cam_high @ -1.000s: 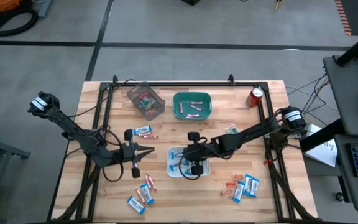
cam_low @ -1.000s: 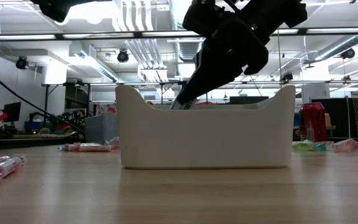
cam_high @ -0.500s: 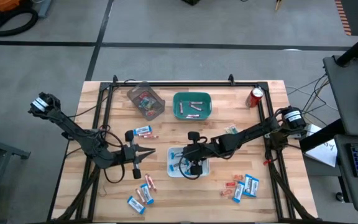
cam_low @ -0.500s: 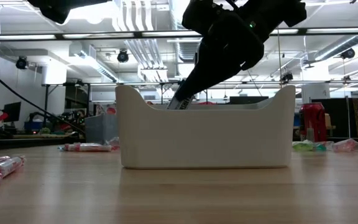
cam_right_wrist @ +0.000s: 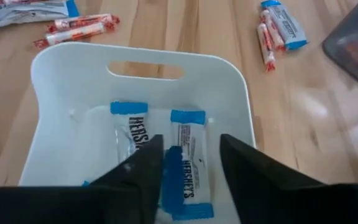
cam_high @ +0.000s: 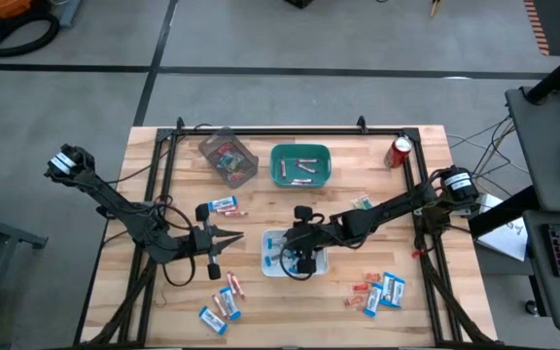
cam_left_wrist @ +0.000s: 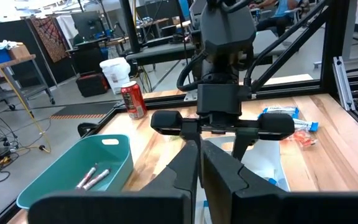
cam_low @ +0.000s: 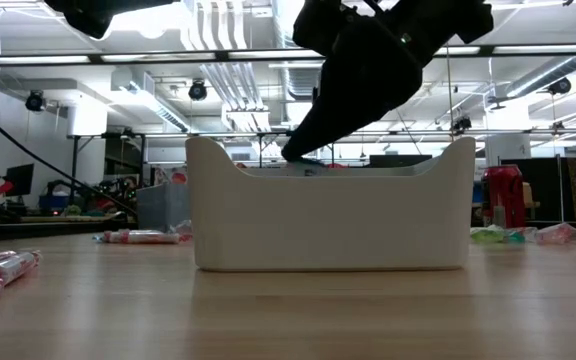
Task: Sort candy
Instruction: Put the white chocolate bar into the white bin, then put the green gummy into the black bin, then put the white candy into the green bin
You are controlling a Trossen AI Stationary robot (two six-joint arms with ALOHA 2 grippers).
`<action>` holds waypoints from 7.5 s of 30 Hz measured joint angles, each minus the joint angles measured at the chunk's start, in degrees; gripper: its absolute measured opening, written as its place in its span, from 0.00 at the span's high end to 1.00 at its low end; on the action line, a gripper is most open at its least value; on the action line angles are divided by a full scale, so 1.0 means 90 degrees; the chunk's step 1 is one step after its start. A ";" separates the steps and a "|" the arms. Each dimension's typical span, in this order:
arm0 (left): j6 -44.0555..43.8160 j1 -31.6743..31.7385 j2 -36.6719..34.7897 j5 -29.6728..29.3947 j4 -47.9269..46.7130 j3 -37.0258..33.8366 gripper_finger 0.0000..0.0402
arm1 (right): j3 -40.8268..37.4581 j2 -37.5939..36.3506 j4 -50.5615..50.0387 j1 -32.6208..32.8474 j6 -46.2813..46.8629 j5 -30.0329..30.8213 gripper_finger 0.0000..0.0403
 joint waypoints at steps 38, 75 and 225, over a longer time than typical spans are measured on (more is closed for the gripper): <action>0.0030 0.0001 0.0000 -0.0176 -0.0090 0.0000 0.99 | 0.0003 -0.1457 -0.6795 -0.1184 0.4557 0.0478 0.52; -0.0063 0.0002 -0.0005 -0.1236 -0.0083 0.0000 0.99 | -0.2099 -0.1525 -0.4258 -0.1906 0.4400 0.0023 0.96; -0.1270 0.3326 0.1873 0.2999 -0.3941 0.0012 0.72 | 0.0121 -0.2948 -0.1679 0.0112 0.0635 0.0849 0.69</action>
